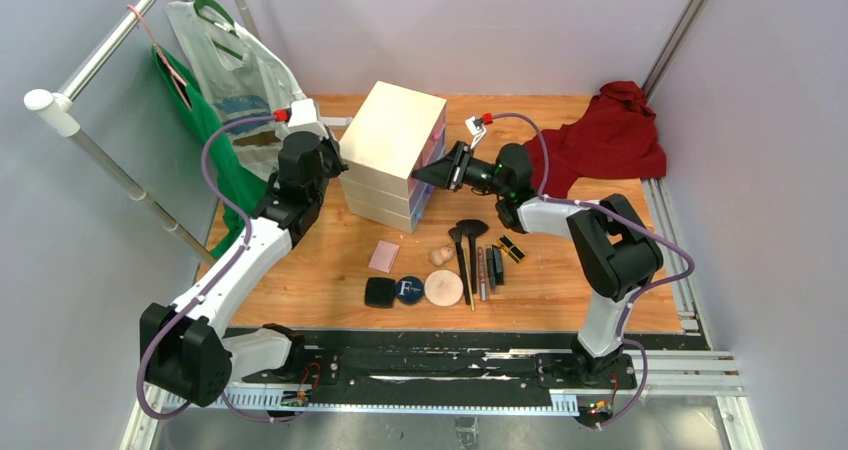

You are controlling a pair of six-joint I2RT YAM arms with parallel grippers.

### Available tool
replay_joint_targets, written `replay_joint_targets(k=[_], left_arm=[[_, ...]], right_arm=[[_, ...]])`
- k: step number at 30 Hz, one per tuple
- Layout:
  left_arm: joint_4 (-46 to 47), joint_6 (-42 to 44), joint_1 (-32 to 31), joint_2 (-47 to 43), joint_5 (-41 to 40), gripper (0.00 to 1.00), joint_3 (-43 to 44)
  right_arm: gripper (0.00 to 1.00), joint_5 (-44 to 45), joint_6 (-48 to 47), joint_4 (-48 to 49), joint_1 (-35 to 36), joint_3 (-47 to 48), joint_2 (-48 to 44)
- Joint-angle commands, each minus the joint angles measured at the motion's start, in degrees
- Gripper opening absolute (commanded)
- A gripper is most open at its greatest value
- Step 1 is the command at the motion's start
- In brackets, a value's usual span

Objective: Organize the makeup
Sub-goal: Open the drawer in the storage box.

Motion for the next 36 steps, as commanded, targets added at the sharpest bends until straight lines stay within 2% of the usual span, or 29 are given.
replay_joint_targets(k=[1,10,20,36], left_arm=[[-7.06,-0.38,0.24,1.91,2.62,0.07,-2.28],[-7.29,-0.39,0.23,1.74,2.62,0.07,-2.36],[-7.33,-0.34,0.24,1.81,2.45,0.06,-2.37],[-7.42,-0.55,0.26,2.02,2.49,0.06,-2.65]], right_arm=[[0.35,-0.98,0.9,3.72,1.06,-0.82,1.36],[0.32,-1.08,1.08,4.16,1.11,-1.11,1.7],[0.08,-0.52,0.31,3.68,1.02,-1.65,1.07],[0.03,1.12,-4.79,-0.09,-2.45,-9.79,-7.87]])
